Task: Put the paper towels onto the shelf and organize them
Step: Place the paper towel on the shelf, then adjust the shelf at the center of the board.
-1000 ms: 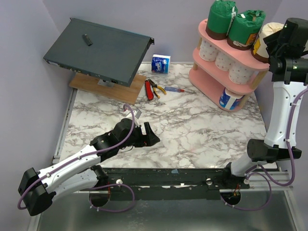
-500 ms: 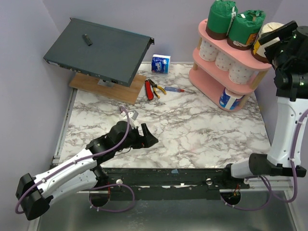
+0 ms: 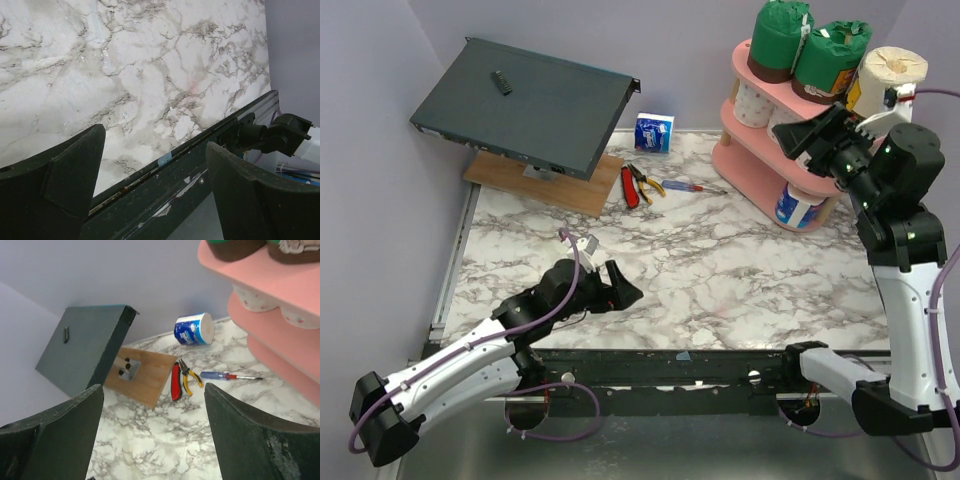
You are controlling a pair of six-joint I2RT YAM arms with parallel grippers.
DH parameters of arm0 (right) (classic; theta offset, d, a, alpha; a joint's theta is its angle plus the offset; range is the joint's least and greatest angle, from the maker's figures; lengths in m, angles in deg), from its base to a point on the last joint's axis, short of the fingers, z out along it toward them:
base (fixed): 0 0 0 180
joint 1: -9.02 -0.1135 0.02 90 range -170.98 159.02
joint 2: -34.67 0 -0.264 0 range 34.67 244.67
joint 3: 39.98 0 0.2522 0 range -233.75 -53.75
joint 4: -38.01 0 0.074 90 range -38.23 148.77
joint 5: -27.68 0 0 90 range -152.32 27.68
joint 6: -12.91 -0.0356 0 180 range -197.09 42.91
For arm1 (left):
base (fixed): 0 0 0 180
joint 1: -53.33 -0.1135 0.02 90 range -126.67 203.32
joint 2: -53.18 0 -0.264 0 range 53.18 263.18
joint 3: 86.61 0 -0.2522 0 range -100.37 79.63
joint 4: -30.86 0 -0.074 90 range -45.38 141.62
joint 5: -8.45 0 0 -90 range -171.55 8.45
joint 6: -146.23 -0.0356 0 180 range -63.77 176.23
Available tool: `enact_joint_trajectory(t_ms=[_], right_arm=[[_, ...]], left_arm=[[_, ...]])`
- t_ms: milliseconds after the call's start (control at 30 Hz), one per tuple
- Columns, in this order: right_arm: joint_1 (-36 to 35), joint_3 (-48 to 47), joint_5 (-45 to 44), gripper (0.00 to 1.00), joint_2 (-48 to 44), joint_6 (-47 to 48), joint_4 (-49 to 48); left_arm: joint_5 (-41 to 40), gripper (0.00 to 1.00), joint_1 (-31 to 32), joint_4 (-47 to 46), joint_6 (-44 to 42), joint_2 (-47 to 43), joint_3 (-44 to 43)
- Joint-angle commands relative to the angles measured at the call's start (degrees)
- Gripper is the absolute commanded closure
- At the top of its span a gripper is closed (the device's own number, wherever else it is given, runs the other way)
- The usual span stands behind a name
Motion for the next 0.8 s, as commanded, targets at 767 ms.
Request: enact_joint_trajectory(t_ms=[767], right_arm=[[-1.32, 53.47, -6.73, 0.19, -26.06, -6.73, -11.98]], left_arm=[[3.91, 0.16, -0.12, -3.31, 0.64, 16.81, -8.26]])
